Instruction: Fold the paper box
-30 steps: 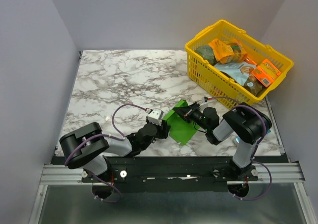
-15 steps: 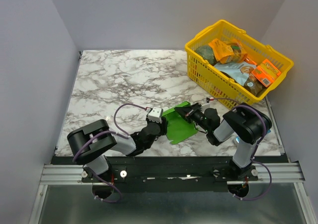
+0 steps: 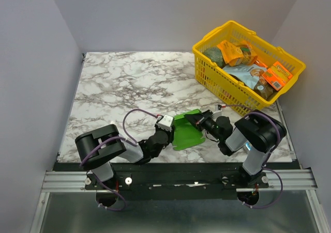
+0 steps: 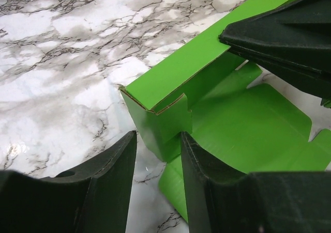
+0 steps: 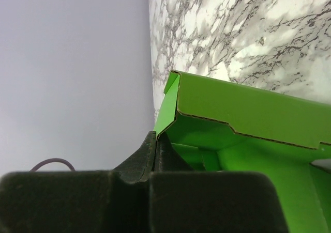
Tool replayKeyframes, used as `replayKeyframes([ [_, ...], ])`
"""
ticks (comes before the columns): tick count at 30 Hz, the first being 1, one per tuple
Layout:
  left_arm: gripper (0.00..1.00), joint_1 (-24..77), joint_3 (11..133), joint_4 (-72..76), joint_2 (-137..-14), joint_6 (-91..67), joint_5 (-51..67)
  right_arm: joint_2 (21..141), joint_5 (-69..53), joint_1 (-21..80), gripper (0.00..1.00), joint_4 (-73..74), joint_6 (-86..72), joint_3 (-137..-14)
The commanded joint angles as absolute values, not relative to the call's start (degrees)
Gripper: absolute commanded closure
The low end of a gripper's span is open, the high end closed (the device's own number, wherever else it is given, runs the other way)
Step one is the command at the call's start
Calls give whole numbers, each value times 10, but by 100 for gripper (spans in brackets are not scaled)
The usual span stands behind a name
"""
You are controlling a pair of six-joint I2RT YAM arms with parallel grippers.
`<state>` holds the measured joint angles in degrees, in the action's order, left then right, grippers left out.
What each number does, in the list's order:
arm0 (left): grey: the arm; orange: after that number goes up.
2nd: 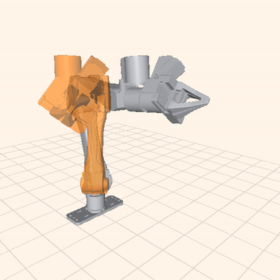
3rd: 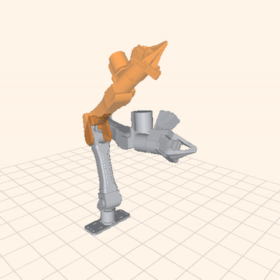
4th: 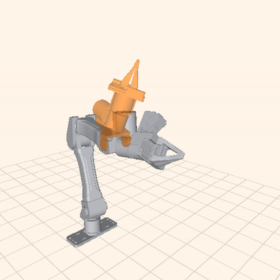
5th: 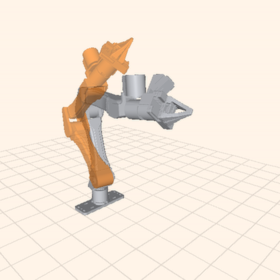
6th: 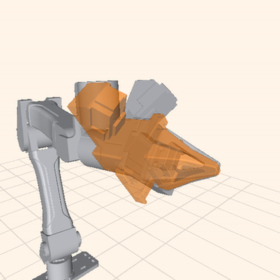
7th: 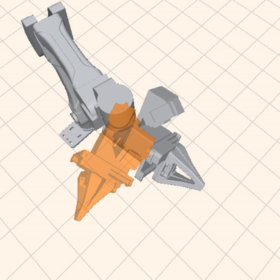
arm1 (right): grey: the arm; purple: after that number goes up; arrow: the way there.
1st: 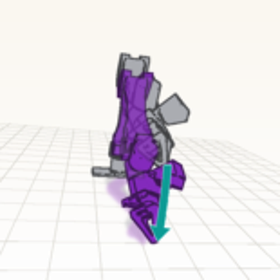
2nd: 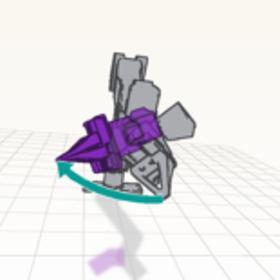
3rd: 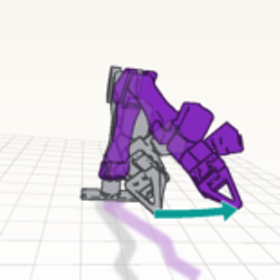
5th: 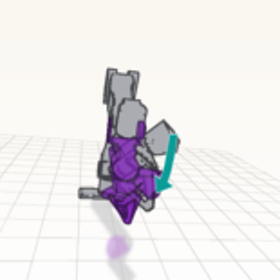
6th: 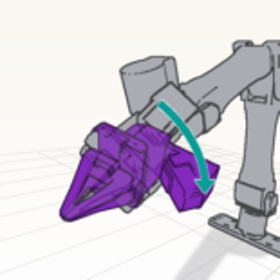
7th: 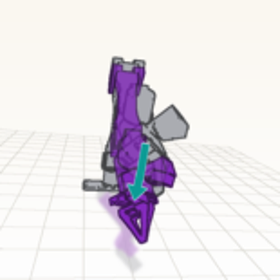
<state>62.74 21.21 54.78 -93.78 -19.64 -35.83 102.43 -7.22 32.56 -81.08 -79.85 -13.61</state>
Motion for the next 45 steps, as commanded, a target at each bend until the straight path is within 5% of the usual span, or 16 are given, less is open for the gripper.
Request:
replayKeyframes([
  [1,52,635,200,571,-953,-164,-399,1000,-97,330,99,-930,-752,-106],
  [26,52,640,171,699,-986,-122,-374,987,-93,330,100,-913,-747,-52],
  [45,70,640,186,967,-1120,-60,-439,990,-98,330,99,-917,-748,-52],
])
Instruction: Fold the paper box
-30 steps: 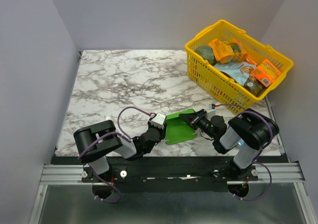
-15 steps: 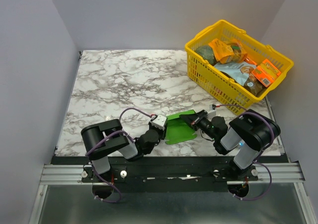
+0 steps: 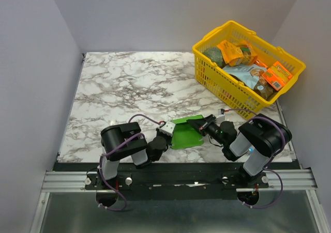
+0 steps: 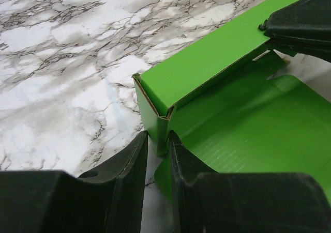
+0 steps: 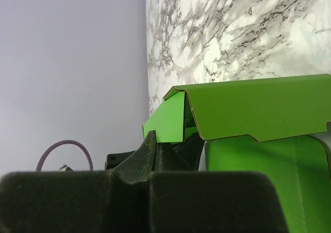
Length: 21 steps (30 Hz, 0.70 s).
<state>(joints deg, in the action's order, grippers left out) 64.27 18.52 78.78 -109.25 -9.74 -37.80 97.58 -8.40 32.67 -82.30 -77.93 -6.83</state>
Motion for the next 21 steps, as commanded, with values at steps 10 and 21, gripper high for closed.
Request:
replayKeyframes([
  [10,75,629,194,964,-1108,-72,-438,995,-106,330,99,-915,-749,-58],
  [21,73,614,196,958,-1088,-91,-407,994,-109,330,100,-911,-748,-58],
])
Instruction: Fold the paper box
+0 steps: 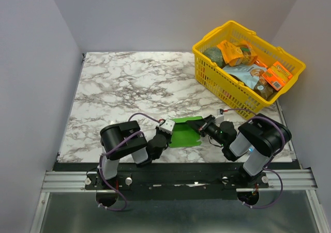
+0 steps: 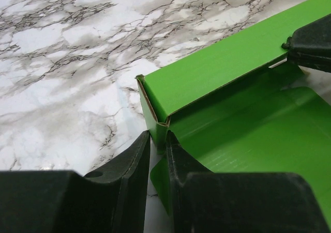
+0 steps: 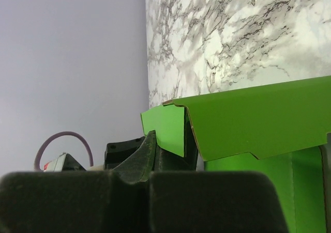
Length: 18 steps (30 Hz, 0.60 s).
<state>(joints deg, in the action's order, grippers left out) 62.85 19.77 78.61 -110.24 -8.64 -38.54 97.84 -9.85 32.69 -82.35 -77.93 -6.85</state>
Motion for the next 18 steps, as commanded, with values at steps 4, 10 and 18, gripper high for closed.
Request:
replayKeyframes([
  [4,73,613,195,961,-1084,-93,-403,994,-109,330,100,-909,-748,-59],
  [10,73,613,195,964,-1075,-94,-398,996,-112,330,100,-906,-748,-61],
  [18,70,613,196,968,-1072,-99,-388,994,-114,330,99,-903,-748,-63],
])
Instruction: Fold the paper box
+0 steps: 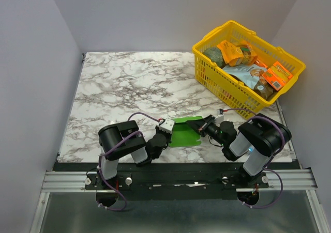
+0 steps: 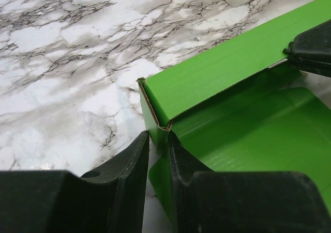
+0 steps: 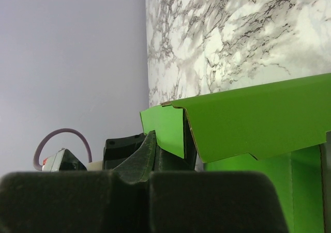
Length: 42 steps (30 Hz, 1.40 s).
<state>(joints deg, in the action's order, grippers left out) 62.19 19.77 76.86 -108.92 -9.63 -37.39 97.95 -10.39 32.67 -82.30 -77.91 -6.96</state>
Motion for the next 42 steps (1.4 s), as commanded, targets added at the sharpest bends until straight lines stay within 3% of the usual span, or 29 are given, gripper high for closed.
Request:
replayKeyframes([
  [1,69,613,196,967,-1072,-98,-388,994,-115,330,99,-901,-748,-63],
  [13,62,610,200,967,-1058,-98,-390,996,-120,330,100,-896,-748,-69],
  [24,92,609,209,965,-1074,-92,-478,993,-119,330,100,-893,-748,-69],
  [31,97,609,218,925,-1069,-84,-555,983,-107,330,100,-887,-746,-61],
  [40,100,586,176,951,-1063,-92,-414,922,-101,330,99,-856,-712,-47],
  [42,100,557,165,896,-1030,-124,-326,860,-105,330,93,-797,-675,-50],
])
